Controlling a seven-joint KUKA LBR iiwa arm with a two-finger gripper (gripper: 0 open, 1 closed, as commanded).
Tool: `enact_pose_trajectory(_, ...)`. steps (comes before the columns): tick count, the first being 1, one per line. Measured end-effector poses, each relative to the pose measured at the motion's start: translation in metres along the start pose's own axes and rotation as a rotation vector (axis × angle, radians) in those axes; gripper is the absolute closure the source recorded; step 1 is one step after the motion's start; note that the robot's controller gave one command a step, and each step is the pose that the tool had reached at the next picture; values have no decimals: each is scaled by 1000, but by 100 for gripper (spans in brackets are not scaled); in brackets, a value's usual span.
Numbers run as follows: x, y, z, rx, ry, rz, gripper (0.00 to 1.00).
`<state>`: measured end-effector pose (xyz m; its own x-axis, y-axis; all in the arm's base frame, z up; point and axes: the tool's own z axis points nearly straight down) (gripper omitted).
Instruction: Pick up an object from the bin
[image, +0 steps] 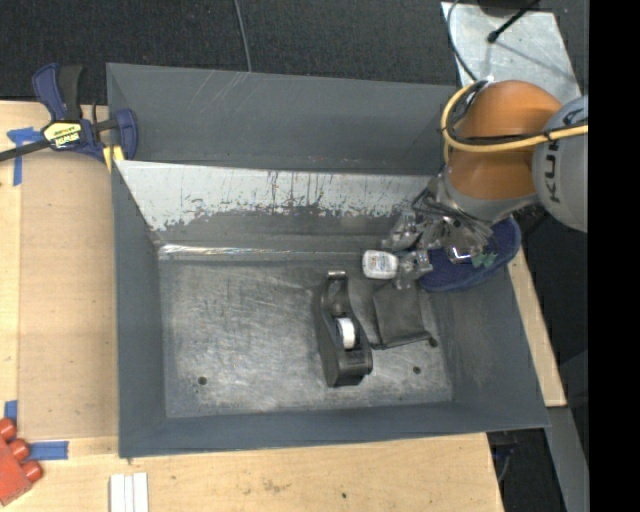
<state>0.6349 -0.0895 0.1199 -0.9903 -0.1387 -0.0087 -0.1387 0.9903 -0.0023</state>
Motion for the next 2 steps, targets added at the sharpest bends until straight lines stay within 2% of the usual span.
enact_pose_trajectory(2, -4, -2, -66, 0, 0, 2, 100)
